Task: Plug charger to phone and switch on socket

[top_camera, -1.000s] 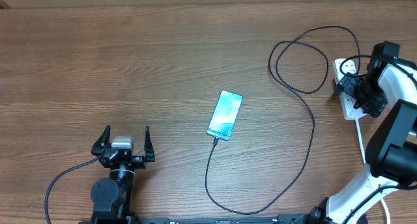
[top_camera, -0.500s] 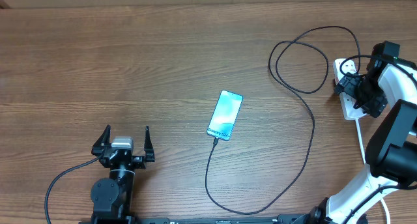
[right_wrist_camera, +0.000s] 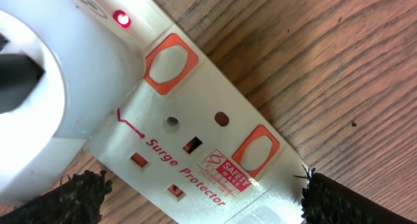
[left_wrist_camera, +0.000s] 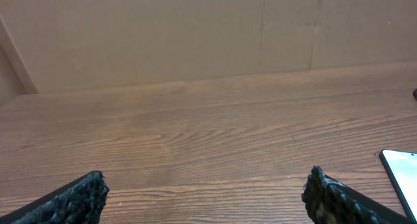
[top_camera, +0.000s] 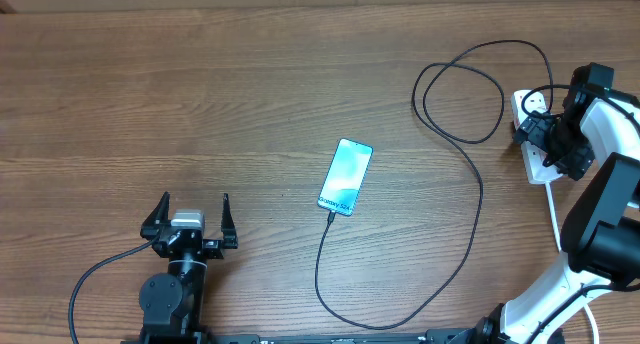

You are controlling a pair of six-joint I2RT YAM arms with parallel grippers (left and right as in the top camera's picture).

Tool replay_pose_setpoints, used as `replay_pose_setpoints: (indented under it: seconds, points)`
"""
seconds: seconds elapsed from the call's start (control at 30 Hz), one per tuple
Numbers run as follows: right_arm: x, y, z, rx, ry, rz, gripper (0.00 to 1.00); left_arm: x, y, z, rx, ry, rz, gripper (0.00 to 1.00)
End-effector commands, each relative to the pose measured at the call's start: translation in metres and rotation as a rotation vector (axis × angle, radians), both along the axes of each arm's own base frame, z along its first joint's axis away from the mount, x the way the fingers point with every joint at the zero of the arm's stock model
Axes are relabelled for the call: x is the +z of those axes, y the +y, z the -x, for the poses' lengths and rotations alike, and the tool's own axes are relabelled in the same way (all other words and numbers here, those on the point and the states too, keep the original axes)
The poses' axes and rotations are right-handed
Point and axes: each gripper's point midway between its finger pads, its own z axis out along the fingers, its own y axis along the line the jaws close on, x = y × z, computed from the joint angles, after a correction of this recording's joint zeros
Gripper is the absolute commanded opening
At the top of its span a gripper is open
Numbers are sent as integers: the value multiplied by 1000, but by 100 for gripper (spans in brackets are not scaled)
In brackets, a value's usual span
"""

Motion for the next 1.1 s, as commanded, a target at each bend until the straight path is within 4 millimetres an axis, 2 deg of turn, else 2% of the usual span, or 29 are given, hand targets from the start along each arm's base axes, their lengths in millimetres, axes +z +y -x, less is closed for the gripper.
replay_pose_setpoints:
  seconds: [0.0, 0.13, 0.33, 0.57, 0.73, 0.87, 1.07]
  points:
    - [4, -1, -4, 1, -29, 14, 100, 1, 2, 0, 5, -10, -15, 99]
    - [9, 2, -7, 11, -41, 18, 100, 1, 2, 0, 5, -10, -15, 100]
    - [38, 27, -22, 81, -113, 42, 100, 1, 2, 0, 5, -10, -15, 100]
    - [71, 73, -38, 198, -197, 59, 100, 1, 2, 0, 5, -10, -15, 100]
    - [101, 122, -46, 314, -273, 64, 100, 1, 2, 0, 5, -10, -15, 100]
    - [127, 158, -47, 402, -341, 64, 100, 1, 2, 0, 5, -10, -15, 100]
    - [161, 200, -40, 499, -433, 58, 100, 1, 2, 0, 5, -10, -15, 100]
